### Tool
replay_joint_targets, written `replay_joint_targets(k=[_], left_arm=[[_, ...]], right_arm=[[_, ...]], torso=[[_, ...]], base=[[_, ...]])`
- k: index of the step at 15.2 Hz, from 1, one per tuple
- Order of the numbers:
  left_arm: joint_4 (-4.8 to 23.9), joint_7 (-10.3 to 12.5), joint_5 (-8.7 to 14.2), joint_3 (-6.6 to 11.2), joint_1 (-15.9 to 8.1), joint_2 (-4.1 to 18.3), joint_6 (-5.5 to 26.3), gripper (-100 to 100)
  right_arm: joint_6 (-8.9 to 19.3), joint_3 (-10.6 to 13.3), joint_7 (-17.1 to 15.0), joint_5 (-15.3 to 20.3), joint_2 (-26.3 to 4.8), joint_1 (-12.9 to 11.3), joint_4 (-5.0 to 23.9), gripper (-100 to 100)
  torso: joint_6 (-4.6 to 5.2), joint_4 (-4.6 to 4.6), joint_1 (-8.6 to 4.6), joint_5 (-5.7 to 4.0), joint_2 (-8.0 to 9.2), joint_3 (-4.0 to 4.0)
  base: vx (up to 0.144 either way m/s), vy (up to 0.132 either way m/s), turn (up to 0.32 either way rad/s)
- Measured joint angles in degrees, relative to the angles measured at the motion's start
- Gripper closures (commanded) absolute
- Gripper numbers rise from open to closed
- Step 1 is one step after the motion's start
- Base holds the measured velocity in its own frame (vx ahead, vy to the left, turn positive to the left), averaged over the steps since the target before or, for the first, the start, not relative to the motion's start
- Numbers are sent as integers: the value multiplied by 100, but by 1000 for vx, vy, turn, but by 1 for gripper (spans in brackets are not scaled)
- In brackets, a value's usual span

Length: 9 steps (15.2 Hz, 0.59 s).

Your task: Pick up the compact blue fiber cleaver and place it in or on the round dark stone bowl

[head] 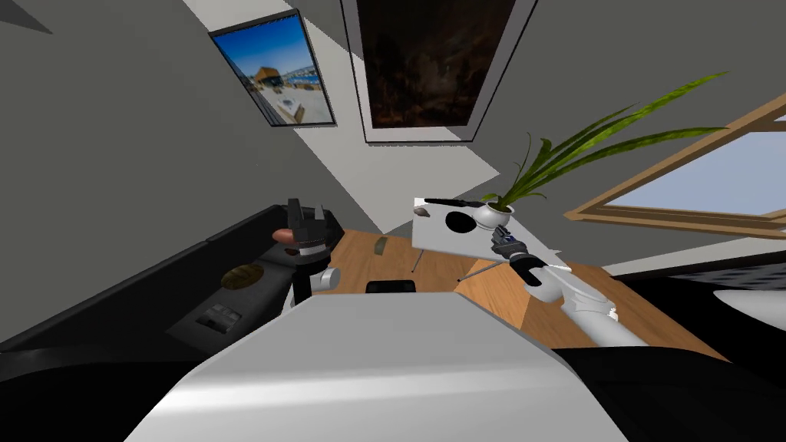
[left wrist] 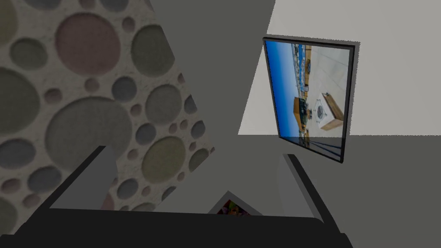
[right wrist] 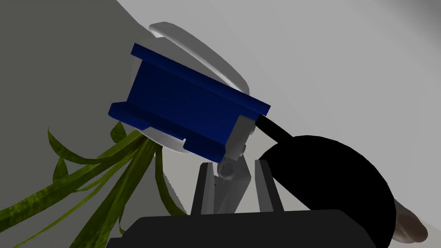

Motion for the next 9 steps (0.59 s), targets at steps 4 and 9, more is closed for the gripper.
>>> replay_joint_targets(k=[4, 9], left_arm=[[0, 0, 0, 0, 0, 0, 0, 0], [0, 0, 0, 1, 2, 1, 0, 0]], right_arm=[[86, -38, 9, -175, -331, 158, -34, 100], [134, -74, -157, -407, -656, 277, -40, 100]], torso=[[3, 4, 16, 3, 12, 8], [3, 1, -17, 2, -26, -10]], base=[[2, 296, 31], [96, 226, -7]])
